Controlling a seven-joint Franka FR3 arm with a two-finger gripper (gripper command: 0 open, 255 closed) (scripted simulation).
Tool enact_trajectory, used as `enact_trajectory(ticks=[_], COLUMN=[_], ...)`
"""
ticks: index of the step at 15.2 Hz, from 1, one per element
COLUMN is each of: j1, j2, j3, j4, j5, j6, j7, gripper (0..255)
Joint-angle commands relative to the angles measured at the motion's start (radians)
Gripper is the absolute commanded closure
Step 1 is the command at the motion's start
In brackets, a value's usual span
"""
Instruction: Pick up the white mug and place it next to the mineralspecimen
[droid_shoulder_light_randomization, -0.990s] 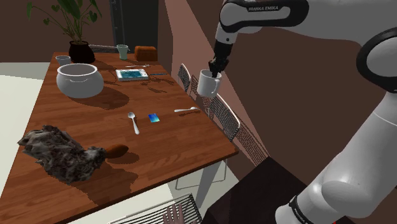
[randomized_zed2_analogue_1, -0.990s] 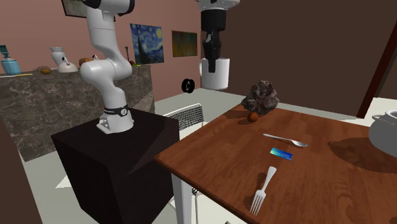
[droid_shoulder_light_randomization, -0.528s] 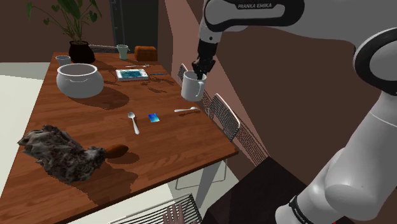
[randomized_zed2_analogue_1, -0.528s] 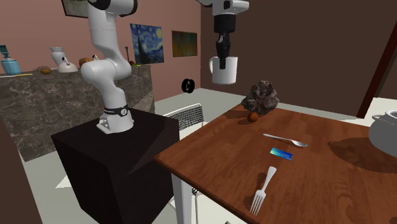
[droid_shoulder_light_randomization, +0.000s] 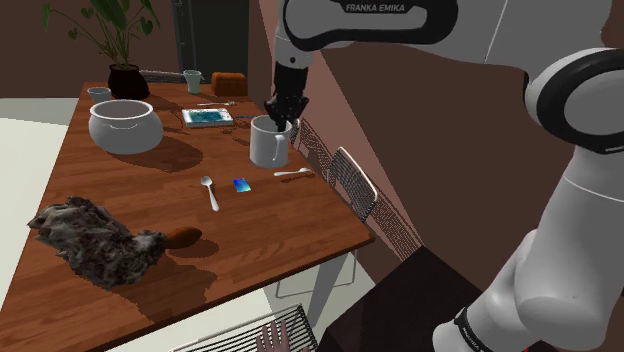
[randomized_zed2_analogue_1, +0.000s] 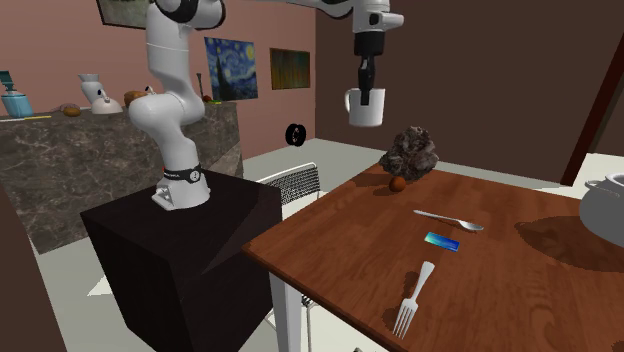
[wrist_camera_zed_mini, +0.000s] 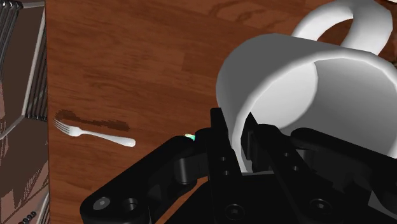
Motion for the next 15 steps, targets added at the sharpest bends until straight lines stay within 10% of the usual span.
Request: enact_trajectory(ticks=[1,13,15], j1=[0.029,0.246,0.241], j2=[0.027,0.363,0.348], j3=[0.016,0.072,0.072], j4=[0.041,0.545,0.493], j5=[-0.008,-0.091,-0.089], j6=[-0.014,-0.192,-0.155], j7=[0.046,0.278,0.279], gripper=[255,255,255])
